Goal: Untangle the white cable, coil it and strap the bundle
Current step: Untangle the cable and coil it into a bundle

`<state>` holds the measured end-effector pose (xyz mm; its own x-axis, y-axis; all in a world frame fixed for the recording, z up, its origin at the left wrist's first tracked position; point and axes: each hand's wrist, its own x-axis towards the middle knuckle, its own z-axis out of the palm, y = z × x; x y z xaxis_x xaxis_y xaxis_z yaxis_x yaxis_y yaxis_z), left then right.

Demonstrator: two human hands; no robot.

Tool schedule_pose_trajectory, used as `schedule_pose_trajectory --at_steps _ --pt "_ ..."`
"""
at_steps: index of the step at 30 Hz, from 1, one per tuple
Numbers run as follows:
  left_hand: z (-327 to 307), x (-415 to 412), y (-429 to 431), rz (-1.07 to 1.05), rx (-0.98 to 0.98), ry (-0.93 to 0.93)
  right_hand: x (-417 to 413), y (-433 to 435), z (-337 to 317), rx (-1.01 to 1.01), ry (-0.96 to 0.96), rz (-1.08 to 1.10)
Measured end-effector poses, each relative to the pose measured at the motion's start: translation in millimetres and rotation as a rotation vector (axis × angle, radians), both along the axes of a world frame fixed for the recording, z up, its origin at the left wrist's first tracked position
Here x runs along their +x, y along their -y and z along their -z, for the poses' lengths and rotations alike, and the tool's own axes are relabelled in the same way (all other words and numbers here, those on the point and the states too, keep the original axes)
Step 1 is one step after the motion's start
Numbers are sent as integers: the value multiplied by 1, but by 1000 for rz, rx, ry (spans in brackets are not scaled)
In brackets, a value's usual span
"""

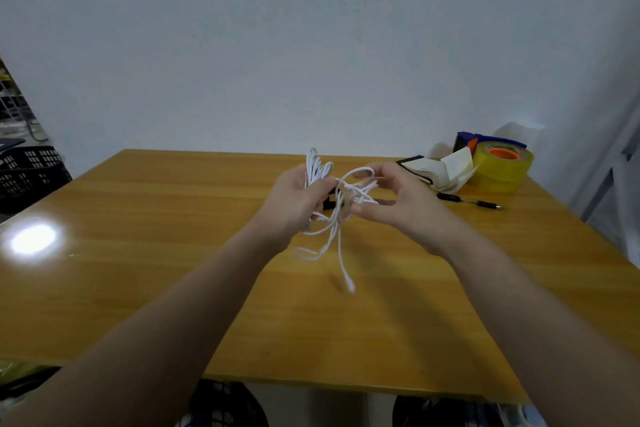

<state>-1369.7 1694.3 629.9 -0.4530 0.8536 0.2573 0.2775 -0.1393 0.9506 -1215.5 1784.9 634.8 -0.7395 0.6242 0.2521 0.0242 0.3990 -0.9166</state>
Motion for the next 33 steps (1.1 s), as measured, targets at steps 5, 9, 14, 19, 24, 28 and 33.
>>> schedule_pose_trajectory --at_steps 5,9,14,19,24,28,33 --pt "1 1 1 33 -14 26 -11 -6 16 283 -97 364" --pt "3 6 2 212 -16 253 -12 1 23 235 -221 260" --pt "-3 12 7 357 -28 518 -10 2 13 469 -153 212" --pt "0 6 10 399 -63 364 -7 -6 -1 555 8 171" --pt "1 10 12 319 -119 29 -11 -1 -3 698 62 245" --pt "-1 20 8 32 -22 -18 -22 5 12 788 15 681" --pt "6 16 14 30 40 275 -23 9 18 -122 -82 214"
